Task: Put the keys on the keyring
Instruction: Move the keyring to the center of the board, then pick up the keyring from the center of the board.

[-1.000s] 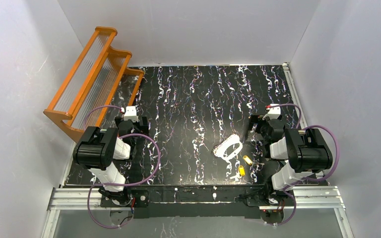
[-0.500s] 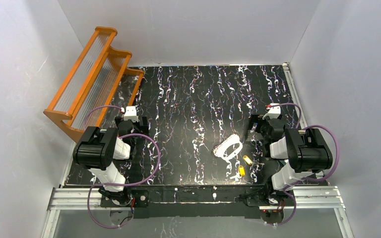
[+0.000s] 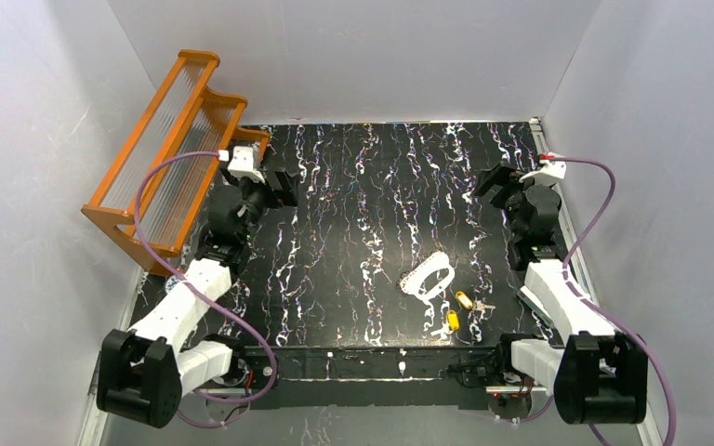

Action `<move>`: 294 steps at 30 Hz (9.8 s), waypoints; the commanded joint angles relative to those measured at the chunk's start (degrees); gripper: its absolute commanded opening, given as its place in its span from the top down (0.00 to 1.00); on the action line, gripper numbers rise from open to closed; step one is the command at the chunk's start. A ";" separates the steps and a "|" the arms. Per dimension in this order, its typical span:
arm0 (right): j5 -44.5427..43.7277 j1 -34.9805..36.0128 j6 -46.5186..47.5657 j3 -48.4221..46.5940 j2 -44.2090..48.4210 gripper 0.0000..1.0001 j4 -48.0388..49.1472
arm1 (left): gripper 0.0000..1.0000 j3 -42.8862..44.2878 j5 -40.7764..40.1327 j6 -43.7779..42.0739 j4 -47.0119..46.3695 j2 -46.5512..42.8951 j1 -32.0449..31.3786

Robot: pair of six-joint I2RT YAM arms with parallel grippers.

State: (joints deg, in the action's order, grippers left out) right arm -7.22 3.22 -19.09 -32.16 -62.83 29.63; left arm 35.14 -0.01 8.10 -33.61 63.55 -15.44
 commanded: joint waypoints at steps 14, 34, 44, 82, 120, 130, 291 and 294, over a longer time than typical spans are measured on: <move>29.16 0.35 -15.50 3.31 6.50 0.01 -34.02 | 0.02 -5.53 25.32 31.74 16.33 3.70 -0.27; 14.36 21.10 -21.62 2.41 -4.56 0.12 -41.31 | 0.18 -3.83 14.68 35.14 3.92 18.53 -20.07; 12.90 21.19 -15.70 -3.04 -14.87 0.11 -35.62 | 0.15 -4.85 10.03 33.71 5.34 9.78 -20.07; 30.64 8.99 -6.75 -2.78 -17.20 0.14 -40.26 | 0.17 -15.36 11.57 46.58 -6.21 14.43 -20.07; 28.31 14.86 -2.47 -22.89 -36.40 0.16 -40.14 | 0.30 -7.62 17.80 40.88 -5.21 23.35 -22.48; 39.45 17.38 -2.33 -20.51 -38.56 0.22 -40.46 | 0.30 -10.79 12.32 36.96 1.34 14.90 -22.43; 26.38 41.94 -6.51 -13.98 -25.94 0.75 -44.81 | 0.33 -12.38 12.48 26.52 7.72 4.28 -24.25; 26.03 42.78 -7.22 -13.28 -25.99 0.76 -43.93 | 0.33 -12.46 12.46 26.52 7.76 4.30 -24.28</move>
State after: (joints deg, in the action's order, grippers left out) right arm 18.55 44.86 -24.80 -46.24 -90.78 -16.19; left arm 21.41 12.86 35.53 -26.50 69.19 -39.51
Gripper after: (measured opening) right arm 0.249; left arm 0.668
